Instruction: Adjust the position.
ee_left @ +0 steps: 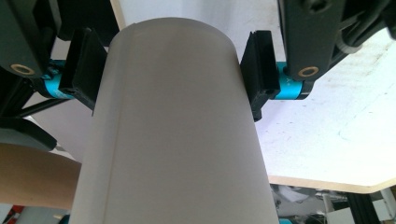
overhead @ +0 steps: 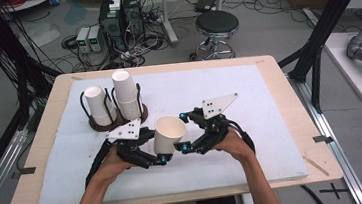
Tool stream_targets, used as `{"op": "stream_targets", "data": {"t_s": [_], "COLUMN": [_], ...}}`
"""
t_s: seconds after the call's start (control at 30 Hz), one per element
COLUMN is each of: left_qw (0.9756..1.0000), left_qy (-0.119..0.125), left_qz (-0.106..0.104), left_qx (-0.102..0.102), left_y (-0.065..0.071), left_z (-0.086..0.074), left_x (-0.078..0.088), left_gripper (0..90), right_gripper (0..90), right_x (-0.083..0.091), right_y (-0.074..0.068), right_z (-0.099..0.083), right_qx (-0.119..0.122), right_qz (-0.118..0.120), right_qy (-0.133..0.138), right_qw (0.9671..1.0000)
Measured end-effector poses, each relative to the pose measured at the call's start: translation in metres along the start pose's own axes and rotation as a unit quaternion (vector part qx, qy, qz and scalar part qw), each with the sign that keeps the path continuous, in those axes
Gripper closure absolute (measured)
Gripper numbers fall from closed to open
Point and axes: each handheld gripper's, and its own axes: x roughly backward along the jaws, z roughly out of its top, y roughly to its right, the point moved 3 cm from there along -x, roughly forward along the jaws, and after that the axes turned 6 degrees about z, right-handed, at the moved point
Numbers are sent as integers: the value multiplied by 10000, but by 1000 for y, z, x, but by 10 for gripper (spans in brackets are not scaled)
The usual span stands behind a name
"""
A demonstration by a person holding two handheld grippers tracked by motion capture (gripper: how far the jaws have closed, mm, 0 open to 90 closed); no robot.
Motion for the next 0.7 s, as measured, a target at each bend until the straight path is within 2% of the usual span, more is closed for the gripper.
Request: {"op": "stream_targets", "data": {"t_s": [0.07, 0.33, 0.7], "left_qw": [10000, 10000, 9999], "left_qy": [65, 71, 153], "left_qz": [-19, -40, -15], "left_qx": [2, -21, -56], "left_y": [1, 2, 3], "left_z": [0, -1, -1], "left_x": [-1, -6, -6], "left_gripper": [346, 346, 346], "right_gripper": [189, 192, 192], "right_x": [-4, -13, -16], "right_y": [1, 2, 3], "right_z": [1, 3, 6], "right_qx": [25, 33, -20], "right_qz": [34, 182, 320], "right_qy": [39, 241, 508], "right_qw": [10000, 9995, 9982]}}
